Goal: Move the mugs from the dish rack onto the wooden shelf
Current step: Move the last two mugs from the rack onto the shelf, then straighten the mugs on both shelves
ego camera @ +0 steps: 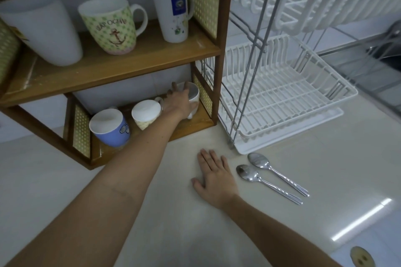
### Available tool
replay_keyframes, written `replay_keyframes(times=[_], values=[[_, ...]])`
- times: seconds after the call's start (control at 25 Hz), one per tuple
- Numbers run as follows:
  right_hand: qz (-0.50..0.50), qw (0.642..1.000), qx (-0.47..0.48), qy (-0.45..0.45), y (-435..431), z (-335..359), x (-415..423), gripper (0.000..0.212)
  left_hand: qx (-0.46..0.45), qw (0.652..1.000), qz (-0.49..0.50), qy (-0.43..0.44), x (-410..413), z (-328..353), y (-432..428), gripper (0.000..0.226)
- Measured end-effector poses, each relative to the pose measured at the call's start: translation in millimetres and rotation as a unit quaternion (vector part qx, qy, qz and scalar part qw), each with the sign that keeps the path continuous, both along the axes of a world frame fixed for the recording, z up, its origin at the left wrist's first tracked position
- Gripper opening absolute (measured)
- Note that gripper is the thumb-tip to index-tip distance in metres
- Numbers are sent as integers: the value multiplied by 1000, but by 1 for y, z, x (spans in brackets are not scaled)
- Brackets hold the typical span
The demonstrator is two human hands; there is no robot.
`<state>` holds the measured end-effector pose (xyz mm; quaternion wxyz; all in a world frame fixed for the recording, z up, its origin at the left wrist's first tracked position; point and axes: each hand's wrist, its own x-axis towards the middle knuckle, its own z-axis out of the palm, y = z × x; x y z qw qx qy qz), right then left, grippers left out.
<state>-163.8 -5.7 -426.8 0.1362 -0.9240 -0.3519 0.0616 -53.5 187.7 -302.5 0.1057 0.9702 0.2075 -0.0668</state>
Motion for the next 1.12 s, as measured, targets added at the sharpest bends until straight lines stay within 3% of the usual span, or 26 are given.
replay_keyframes(times=[0.32,0.4,0.52,0.64,0.76,0.84,0.92,1.0,1.12], values=[[5,1000,14,17,1,8,0,74,-36,996,-63,-43,-72,42,0,74],[0,997,72,9,8,30,4,64,-41,993,-94,-58,-102,75,11,62],[37,972,217,-87,34,93,15,39,-63,988,-118,-72,-150,135,32,48],[78,923,343,-154,68,177,25,25,-117,971,-80,-192,-181,191,53,31],[112,893,386,-202,104,252,42,26,-68,931,-14,-358,-185,233,80,29],[113,900,369,-205,131,293,56,30,-9,935,29,-352,-177,252,104,40],[119,923,301,-206,160,324,73,37,23,966,79,-247,-163,262,127,58],[142,959,174,-174,184,346,91,51,9,982,103,-161,-151,261,144,71],[167,981,-2,-94,211,363,111,73,-52,984,101,-141,-142,255,160,78]])
